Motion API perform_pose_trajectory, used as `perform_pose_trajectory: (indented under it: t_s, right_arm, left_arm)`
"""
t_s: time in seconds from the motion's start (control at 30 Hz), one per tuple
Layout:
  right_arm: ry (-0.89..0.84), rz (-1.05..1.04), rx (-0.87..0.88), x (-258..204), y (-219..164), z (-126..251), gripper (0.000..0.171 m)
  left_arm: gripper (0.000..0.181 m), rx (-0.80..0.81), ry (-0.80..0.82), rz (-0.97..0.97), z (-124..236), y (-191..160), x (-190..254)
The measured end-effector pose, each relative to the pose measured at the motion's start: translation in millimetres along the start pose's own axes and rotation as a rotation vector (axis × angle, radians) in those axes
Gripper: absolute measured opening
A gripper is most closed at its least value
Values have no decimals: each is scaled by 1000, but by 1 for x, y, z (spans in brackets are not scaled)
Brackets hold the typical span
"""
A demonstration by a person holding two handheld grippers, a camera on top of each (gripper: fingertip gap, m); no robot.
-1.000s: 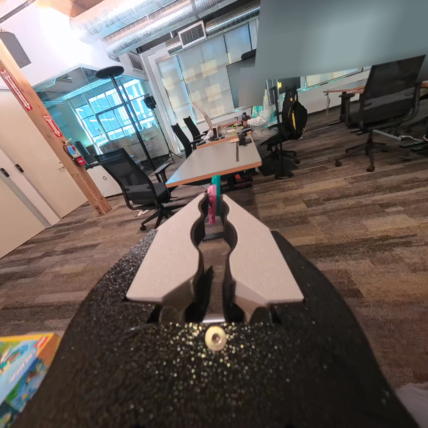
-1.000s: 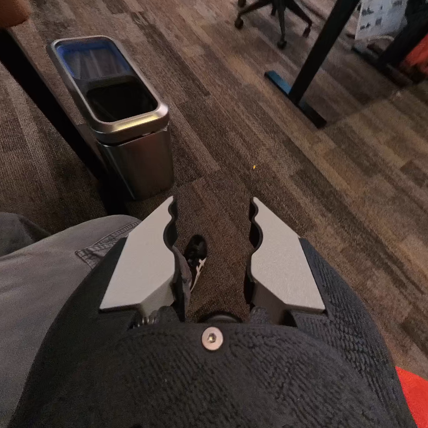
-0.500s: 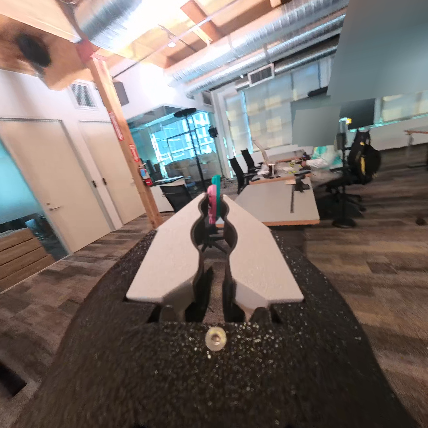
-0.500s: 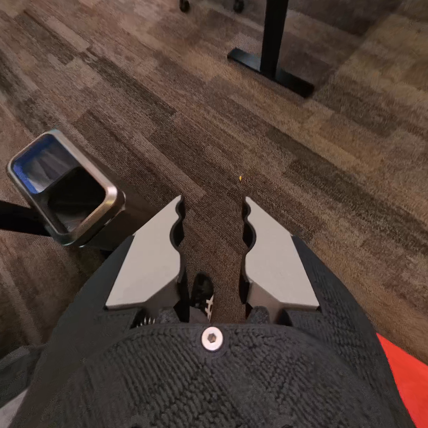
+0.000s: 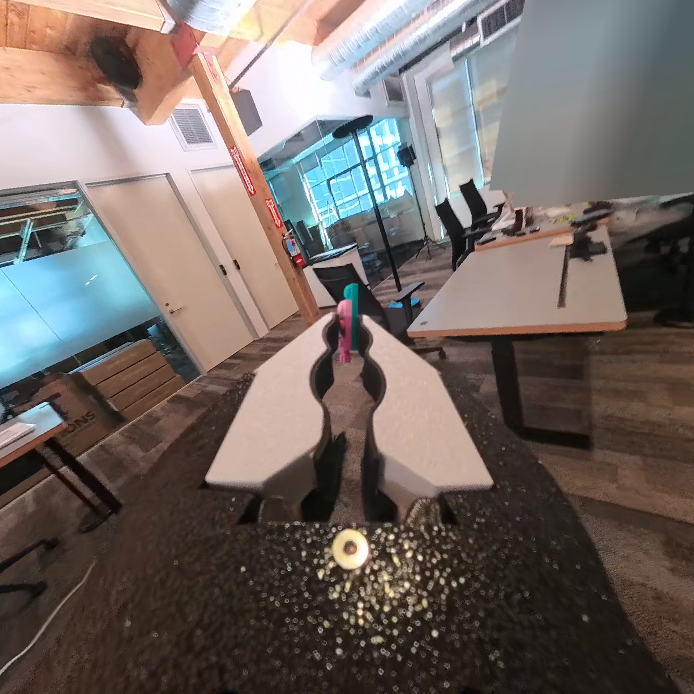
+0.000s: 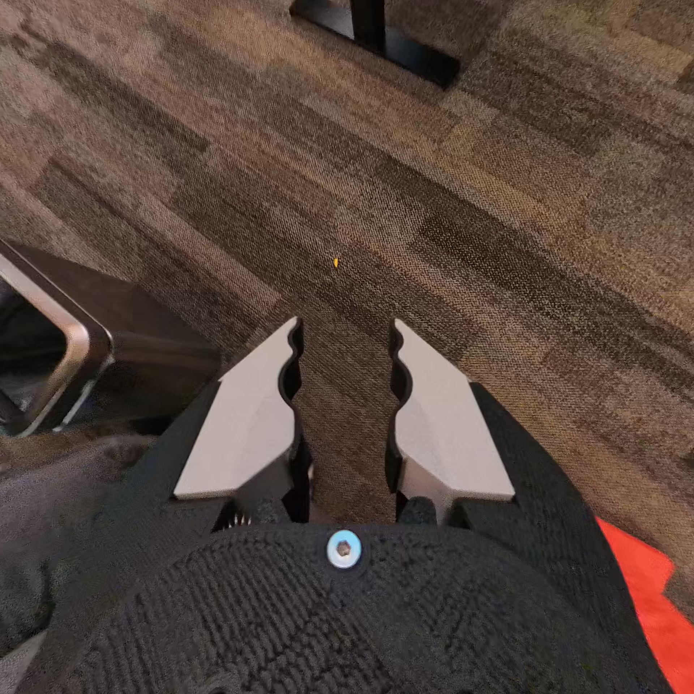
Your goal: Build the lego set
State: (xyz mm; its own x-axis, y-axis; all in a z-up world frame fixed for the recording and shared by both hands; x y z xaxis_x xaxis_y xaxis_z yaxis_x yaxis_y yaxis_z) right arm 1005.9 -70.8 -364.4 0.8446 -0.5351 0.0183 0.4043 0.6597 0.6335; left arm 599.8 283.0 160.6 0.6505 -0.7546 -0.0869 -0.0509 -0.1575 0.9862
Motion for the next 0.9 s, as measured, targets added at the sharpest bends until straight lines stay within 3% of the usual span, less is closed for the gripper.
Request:
perform_pose_trajectory:
  t_s: [0.13, 0.27, 0.47, 0.7, 0.9]
  right_arm:
    - [49, 135, -72, -5, 12, -53, 43]
    - [112, 225, -101, -18, 38, -121, 33]
    - [256, 295, -103, -33, 60, -250, 23]
    - [401, 299, -154, -51, -4, -445, 18]
    - [338, 214, -259, -54, -84, -598, 8]
  left_arm:
    - [7, -95, 12, -37, -36, -30, 6]
    - [7, -158, -20, -12, -95, -77, 11]
    - [7, -257, -95, 269, -195, -196, 40]
    - [7, -532, -45, 227, -222, -358, 81]
    - [7, -784, -20, 211, -214, -471, 99]
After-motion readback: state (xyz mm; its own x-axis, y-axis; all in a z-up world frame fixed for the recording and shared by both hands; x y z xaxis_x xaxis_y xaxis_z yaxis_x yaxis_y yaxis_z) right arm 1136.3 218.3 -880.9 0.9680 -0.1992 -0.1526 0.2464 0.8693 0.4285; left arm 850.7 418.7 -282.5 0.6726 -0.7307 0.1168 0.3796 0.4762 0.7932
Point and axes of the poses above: each gripper's, where its closed fingertips meet, z back along the fingers, y out of its top, x = y × z across the jaws, the point moved 4 cm from there along z, back along the fingers, and after that the axes turned 15 degrees about z, right-handed, at the moved point
